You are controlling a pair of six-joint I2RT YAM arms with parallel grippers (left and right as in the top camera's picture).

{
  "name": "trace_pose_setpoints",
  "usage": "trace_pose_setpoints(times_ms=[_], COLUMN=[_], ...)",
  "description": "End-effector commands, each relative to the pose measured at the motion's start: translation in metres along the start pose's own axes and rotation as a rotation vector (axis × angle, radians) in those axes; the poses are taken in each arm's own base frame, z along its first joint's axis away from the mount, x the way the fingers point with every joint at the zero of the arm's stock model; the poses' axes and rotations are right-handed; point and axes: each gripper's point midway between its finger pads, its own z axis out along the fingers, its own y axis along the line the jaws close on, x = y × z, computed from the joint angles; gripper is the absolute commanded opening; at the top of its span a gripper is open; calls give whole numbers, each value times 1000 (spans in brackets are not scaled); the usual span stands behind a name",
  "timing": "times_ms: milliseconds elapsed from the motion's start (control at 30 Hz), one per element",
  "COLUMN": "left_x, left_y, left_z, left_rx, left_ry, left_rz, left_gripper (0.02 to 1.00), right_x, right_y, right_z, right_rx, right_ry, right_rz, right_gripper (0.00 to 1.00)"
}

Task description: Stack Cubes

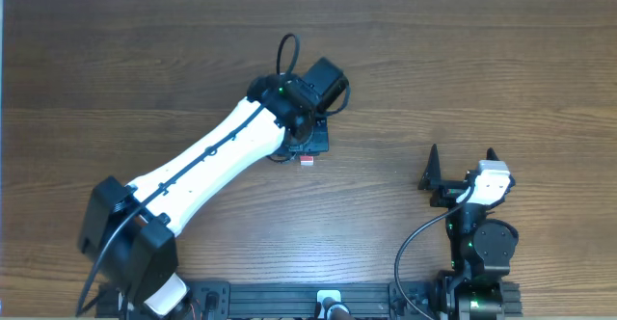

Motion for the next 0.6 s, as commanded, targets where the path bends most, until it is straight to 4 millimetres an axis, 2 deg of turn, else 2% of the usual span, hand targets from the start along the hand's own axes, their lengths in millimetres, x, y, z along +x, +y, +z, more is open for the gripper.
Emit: trace_pose_setpoints(times_ms=[33, 600], left_x=[-7, -8], left_y=[1, -1], left_z=[16, 42], left_rx=[-32, -58], left_ry=[14, 41], left_rz=[6, 15], left_gripper=[36, 38], right_x=[4, 4], right_y=[0, 0], right_z=[1, 1], right_rx=[1, 1], right_ry=[11, 11], right_rz=[5, 5], right_gripper=[993, 993])
